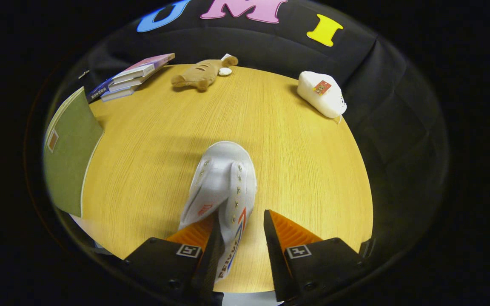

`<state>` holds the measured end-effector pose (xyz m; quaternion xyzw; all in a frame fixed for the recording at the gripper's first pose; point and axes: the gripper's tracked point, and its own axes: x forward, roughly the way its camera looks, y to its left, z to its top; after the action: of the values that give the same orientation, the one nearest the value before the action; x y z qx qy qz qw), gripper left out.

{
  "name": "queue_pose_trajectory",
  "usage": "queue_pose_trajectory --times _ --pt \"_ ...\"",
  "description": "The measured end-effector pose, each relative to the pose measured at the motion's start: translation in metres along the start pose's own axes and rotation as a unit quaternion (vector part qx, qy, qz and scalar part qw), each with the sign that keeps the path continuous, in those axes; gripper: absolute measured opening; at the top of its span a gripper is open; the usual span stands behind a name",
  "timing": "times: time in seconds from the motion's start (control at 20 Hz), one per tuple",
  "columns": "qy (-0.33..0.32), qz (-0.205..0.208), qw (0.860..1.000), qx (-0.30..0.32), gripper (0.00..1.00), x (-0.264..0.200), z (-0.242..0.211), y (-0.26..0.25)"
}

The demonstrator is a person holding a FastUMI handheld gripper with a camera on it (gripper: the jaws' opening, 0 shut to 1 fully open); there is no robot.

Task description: Open the storage box then place both shoes into the box .Put the left shoe in first, then the right shoe, with the right side of both shoes facing outward in a uniform manner.

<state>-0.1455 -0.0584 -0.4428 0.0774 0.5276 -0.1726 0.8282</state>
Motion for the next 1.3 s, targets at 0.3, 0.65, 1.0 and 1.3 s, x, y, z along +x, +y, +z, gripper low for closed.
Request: queue_pose_trajectory --times 0.3,0.65,1.0,1.3 --pt "-0.006 0.009 1.0 0.027 0.07 0.009 0.004 0.003" --pt "-0.036 0.053 0.993 0.103 0.05 -0.045 0.034 0.024" --pt "-0.083 0.115 0.982 0.128 0.05 -0.129 0.109 0.09" --pt "-0.099 0.169 0.971 0.136 0.05 -0.183 0.16 0.179"
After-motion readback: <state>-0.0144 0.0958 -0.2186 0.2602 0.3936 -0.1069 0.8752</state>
